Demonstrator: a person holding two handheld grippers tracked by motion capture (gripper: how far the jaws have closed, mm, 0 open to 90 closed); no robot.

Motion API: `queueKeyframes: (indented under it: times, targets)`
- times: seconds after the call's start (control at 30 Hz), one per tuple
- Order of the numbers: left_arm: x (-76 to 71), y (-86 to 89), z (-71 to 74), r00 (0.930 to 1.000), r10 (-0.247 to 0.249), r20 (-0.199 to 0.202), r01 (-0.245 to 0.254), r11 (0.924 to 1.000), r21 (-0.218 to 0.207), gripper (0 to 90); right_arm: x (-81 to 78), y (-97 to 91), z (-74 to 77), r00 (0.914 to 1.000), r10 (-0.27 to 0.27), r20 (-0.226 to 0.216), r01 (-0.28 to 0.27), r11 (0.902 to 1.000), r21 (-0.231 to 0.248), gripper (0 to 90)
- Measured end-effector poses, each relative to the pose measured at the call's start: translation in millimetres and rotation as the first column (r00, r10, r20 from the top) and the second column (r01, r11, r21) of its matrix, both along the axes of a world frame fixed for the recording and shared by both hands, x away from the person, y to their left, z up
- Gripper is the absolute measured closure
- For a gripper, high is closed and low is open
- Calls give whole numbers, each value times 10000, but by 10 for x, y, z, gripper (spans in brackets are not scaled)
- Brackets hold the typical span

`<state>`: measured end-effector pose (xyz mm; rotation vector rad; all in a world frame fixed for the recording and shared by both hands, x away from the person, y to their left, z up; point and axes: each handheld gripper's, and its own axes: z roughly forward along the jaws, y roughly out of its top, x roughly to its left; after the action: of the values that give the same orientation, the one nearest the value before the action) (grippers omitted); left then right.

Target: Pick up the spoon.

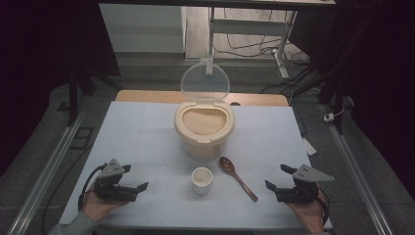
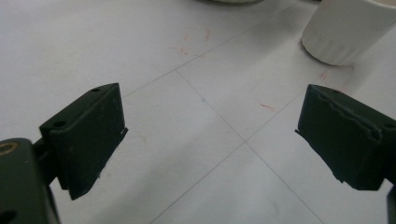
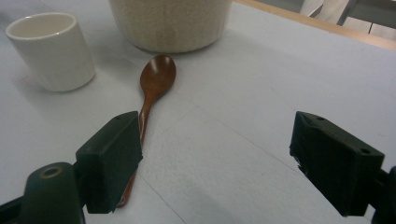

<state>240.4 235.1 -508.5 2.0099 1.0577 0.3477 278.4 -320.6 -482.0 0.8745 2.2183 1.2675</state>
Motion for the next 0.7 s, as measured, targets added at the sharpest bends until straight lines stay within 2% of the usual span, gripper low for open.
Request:
queueKeyframes:
  times: [0.1,0.47,0.7]
  targets:
    - [0,-1,0,10000,-19,-29,19,10000,18,79,0,-7,-5,10000,1,-80,-1,10000,80,176]
    - [10,-12,-21,9998,-100,-148,102,9999,99,84,12,40,-54,9997,-46,-244,38,9995,-328,188]
    - [14,-12,-26,9999,-31,-163,32,10000,88,83,18,56,-42,9997,-170,-196,166,9996,-243,192]
